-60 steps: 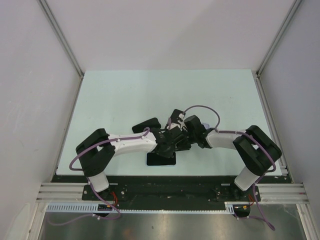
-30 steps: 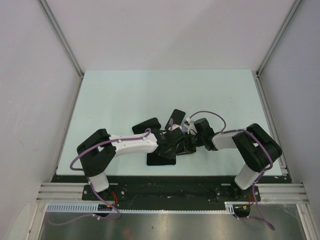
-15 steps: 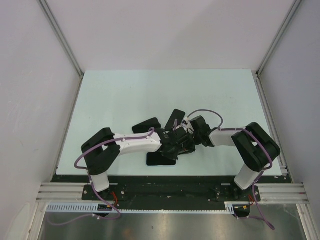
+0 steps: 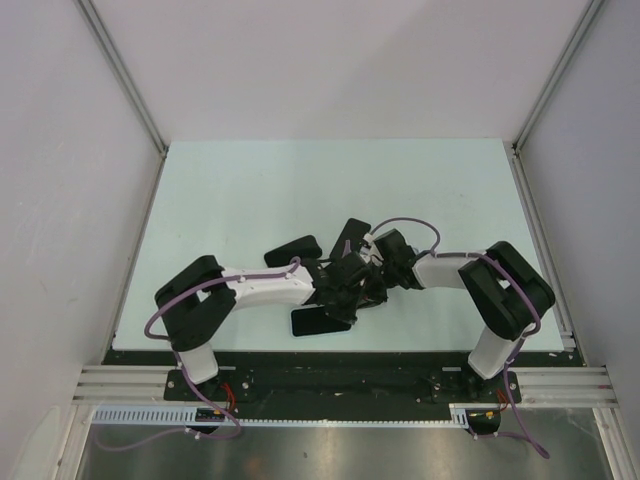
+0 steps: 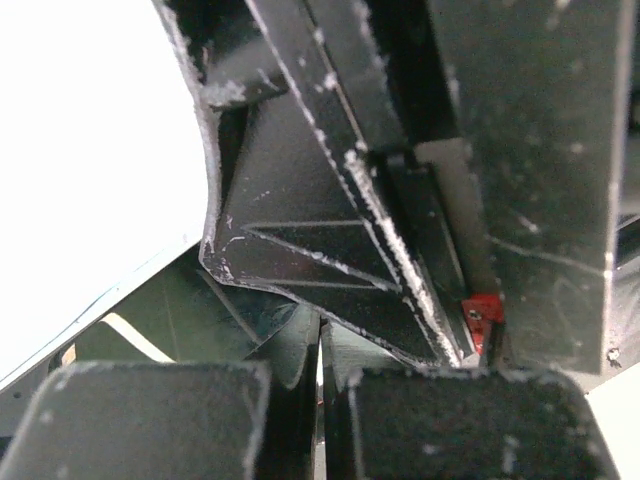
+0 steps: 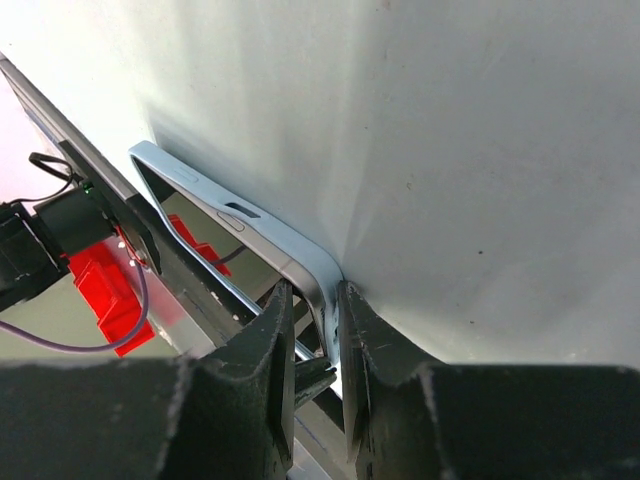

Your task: Put the phone into the phone case

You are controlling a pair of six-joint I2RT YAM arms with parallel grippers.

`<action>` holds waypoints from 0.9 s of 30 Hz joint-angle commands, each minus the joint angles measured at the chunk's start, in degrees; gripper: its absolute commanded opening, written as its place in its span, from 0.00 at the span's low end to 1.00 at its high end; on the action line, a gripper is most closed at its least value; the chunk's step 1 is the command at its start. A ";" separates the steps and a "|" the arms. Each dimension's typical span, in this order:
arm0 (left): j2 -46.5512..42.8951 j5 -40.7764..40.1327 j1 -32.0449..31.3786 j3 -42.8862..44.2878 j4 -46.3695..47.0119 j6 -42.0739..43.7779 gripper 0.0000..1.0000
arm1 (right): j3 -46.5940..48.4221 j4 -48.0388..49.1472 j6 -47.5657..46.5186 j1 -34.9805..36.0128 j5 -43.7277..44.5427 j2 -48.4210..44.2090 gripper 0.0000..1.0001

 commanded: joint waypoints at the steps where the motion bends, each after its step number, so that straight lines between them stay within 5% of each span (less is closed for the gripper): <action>1: 0.67 -9.81 1.47 -7.88 -5.21 1.41 0.00 | -4.69 -8.74 -2.80 7.27 30.21 13.70 0.00; 9: -21.48 -5.78 9.54 -17.80 1.82 1.49 0.11 | -4.07 -10.76 -3.06 8.15 32.15 11.42 0.00; 15: -34.32 0.90 19.39 -26.24 2.62 2.38 0.33 | -4.16 -11.56 -3.68 8.24 31.27 8.35 0.00; 27: -39.01 -5.51 20.98 -31.35 -2.66 -0.88 0.55 | -4.16 -13.67 -2.97 8.50 34.43 6.32 0.00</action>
